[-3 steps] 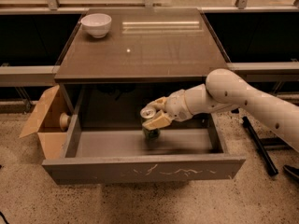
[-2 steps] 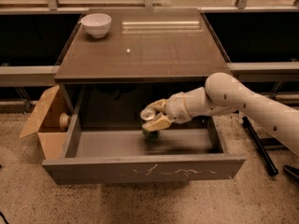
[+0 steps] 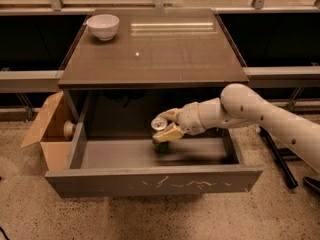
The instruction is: Place green can into top drawer
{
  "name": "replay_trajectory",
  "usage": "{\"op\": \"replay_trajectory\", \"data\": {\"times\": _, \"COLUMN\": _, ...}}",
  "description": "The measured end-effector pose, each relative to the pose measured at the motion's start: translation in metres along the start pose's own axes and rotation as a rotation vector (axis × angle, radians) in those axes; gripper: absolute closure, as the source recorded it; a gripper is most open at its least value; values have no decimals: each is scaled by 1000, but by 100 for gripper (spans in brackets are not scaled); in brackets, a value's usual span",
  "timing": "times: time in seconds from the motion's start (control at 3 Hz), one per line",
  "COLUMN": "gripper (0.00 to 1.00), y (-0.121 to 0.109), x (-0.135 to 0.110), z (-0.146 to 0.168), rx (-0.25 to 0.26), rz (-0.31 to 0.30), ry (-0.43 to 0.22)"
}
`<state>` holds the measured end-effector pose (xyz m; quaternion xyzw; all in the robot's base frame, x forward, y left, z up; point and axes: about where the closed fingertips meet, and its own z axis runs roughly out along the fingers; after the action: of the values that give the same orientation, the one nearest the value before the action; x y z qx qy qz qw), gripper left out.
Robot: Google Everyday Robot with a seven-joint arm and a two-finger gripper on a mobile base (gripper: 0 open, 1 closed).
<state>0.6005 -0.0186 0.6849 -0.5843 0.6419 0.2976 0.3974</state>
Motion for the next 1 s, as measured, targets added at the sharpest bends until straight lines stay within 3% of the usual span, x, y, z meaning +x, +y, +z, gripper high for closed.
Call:
{"op": "replay_trajectory", "data": {"times": 0.67, "gripper": 14, "y": -2, "x": 4, "z": -3, "rx": 7, "rz": 1, "ry": -25}}
{"op": "replay_trajectory", "data": {"times": 1.0, "gripper": 0, "y": -3, "x": 4, "z": -8, "rx": 14, "rz": 1, "ry": -34}}
